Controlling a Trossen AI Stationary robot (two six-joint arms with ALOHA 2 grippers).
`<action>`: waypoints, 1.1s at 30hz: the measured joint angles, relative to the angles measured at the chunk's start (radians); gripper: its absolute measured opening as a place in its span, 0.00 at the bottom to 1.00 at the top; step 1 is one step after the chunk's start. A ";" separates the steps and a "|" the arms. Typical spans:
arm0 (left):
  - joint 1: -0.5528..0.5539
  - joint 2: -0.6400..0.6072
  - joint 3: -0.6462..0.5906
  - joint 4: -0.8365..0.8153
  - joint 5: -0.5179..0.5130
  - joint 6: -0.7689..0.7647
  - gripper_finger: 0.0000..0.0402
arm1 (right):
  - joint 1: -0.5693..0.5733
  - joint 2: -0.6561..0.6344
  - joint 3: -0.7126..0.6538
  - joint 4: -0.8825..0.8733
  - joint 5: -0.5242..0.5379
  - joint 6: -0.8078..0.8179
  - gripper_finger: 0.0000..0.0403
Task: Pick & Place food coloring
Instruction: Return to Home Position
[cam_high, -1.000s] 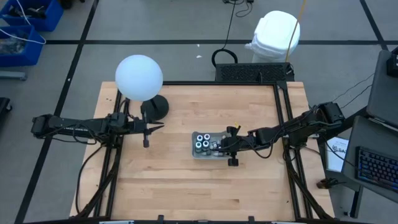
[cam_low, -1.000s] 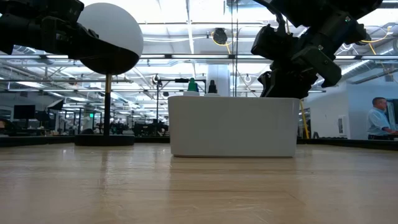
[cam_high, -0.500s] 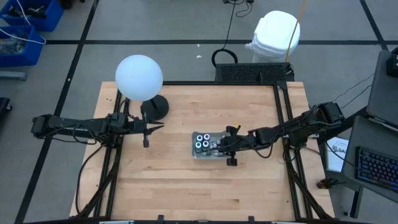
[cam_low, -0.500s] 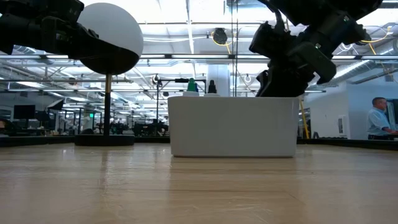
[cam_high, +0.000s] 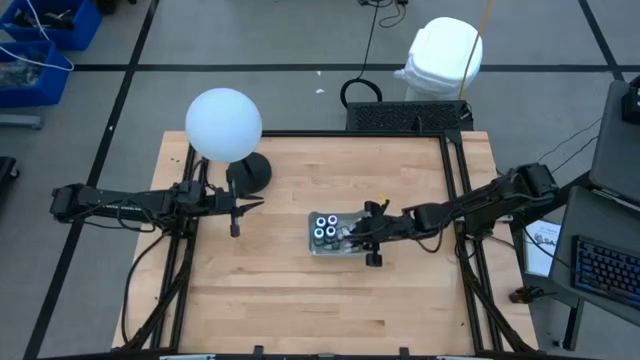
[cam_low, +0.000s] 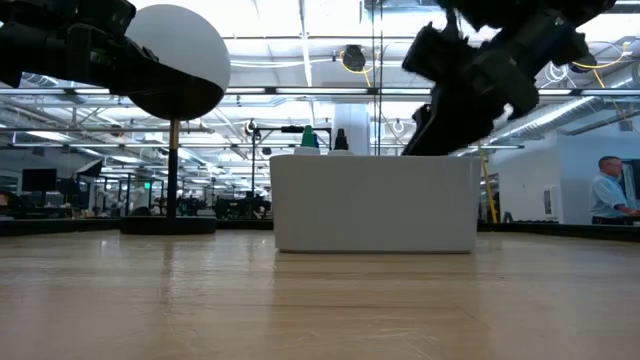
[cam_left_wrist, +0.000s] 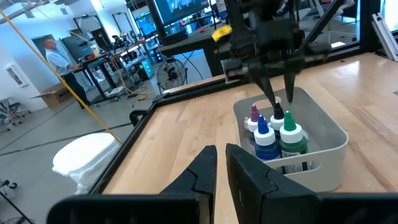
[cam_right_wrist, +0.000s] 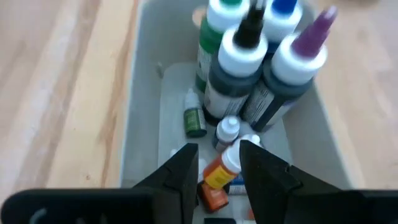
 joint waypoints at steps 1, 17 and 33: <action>0.000 0.000 0.000 0.000 0.000 0.000 0.11 | 0.004 -0.020 0.000 -0.007 0.001 -0.004 0.26; 0.000 0.000 0.000 -0.001 -0.018 0.031 0.11 | 0.067 -0.501 -0.205 -0.029 0.107 -0.069 0.02; 0.090 -0.172 0.000 -0.029 0.106 -0.003 0.02 | -0.003 -1.037 -0.585 0.189 -0.026 -0.125 0.00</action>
